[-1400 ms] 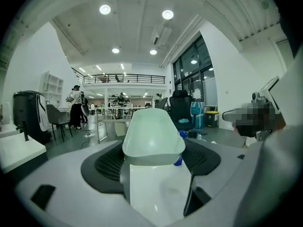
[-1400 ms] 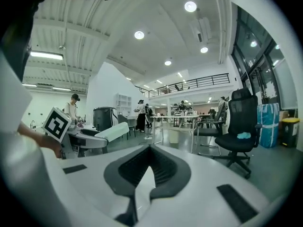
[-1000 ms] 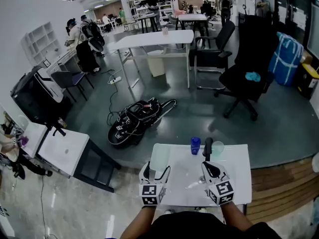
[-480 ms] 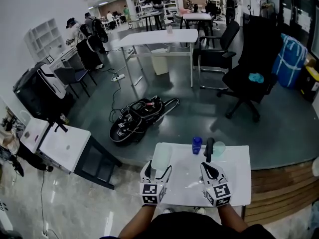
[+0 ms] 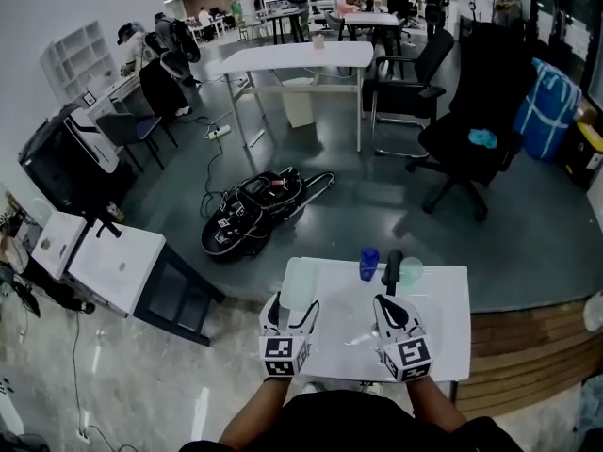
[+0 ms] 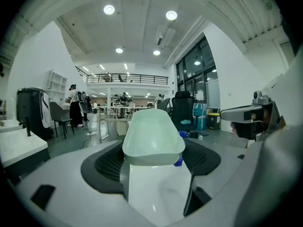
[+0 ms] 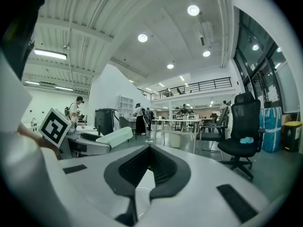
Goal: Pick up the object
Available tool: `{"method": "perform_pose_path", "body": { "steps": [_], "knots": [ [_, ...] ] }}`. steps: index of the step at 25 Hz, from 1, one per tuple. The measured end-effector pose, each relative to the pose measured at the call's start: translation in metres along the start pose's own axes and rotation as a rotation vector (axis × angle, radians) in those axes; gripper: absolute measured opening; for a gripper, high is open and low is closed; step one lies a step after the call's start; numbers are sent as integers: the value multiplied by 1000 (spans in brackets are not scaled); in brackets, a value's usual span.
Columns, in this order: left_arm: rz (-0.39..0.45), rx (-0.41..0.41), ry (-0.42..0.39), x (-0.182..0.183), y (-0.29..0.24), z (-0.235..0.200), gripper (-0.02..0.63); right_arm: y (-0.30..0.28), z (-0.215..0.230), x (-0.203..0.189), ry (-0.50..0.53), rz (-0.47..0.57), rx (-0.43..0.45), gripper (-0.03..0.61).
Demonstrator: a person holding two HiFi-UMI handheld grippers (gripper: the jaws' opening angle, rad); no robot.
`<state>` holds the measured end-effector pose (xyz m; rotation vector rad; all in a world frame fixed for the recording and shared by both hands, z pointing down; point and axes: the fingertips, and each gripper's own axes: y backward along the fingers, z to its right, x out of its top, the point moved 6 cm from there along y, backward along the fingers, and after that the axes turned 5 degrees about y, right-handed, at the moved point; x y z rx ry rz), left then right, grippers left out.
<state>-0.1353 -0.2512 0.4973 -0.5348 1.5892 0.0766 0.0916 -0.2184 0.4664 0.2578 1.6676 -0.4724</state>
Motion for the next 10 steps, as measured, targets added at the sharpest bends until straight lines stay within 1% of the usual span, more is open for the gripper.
{"method": "perform_pose_path", "body": {
  "steps": [4, 10],
  "knots": [
    [-1, -2, 4, 0, 0, 2, 397, 2, -2, 1, -21, -10, -15, 18],
    [-7, -19, 12, -2, 1, 3, 397, 8, 0, 5, -20, 57, -57, 18]
  ]
}}
